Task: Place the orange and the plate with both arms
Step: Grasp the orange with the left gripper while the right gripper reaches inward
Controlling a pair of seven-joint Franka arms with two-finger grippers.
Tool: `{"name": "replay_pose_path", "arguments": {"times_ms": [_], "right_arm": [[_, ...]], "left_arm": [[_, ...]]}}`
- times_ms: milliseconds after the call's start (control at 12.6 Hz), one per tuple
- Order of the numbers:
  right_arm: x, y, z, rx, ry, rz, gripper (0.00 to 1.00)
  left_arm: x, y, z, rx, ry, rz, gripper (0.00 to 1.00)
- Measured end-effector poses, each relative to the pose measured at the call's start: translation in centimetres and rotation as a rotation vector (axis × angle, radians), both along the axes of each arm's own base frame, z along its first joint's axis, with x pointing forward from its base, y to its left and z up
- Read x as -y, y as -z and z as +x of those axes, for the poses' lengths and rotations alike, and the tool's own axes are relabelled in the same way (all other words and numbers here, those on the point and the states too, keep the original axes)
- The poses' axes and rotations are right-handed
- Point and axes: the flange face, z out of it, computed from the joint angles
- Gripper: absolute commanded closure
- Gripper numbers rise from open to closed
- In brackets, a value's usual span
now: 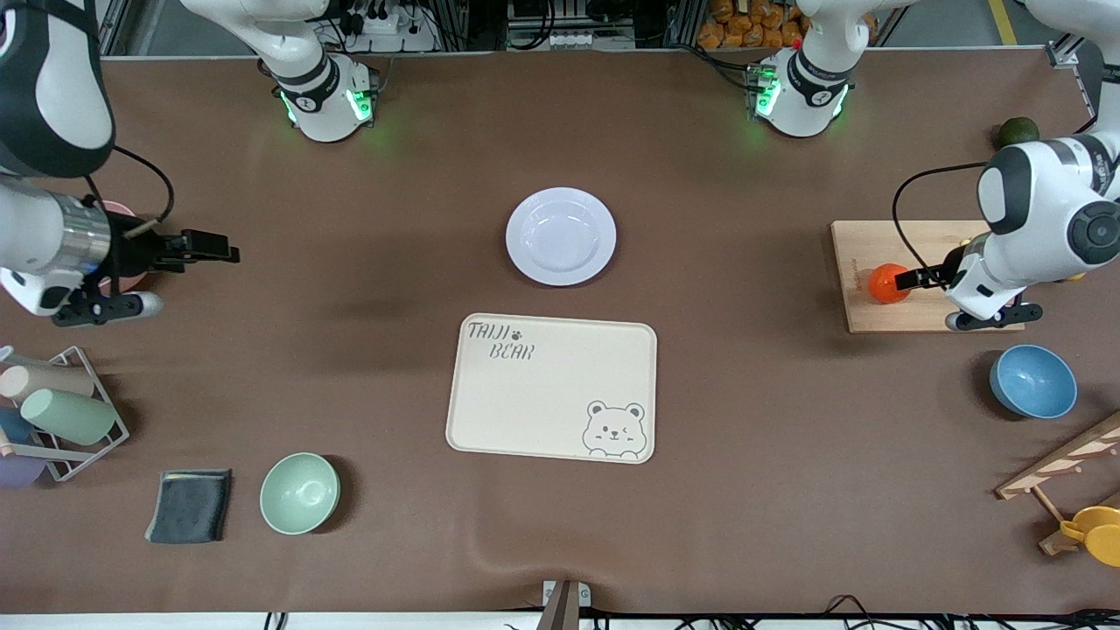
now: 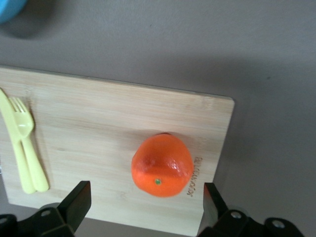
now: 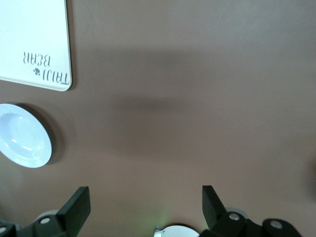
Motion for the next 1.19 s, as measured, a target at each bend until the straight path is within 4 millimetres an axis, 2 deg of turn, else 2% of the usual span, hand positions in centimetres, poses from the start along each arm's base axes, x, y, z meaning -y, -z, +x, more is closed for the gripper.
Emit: {"name": "replay_pose_path", "arguments": {"times_ms": [239,637,1194], "right_arm": [[-0.7,2.1,0.3,-0.046,0.064,0.009,0.0],[-2.4,5.5,0.6,-0.082,0.134,0.123,0.0],[-4.9,8.3,0.1,-0.119,0.179,0.218,0.0]], "left_arm": [[-0.1,1.8,-0.2,-0.027,-0.003,-0.007,0.0],[0.1,4.4,-0.5,-0.066,-0.001,-0.018,0.0],[0.2,7.4,-1.2,-0.114,-0.002,-0.029,0.02]]}}
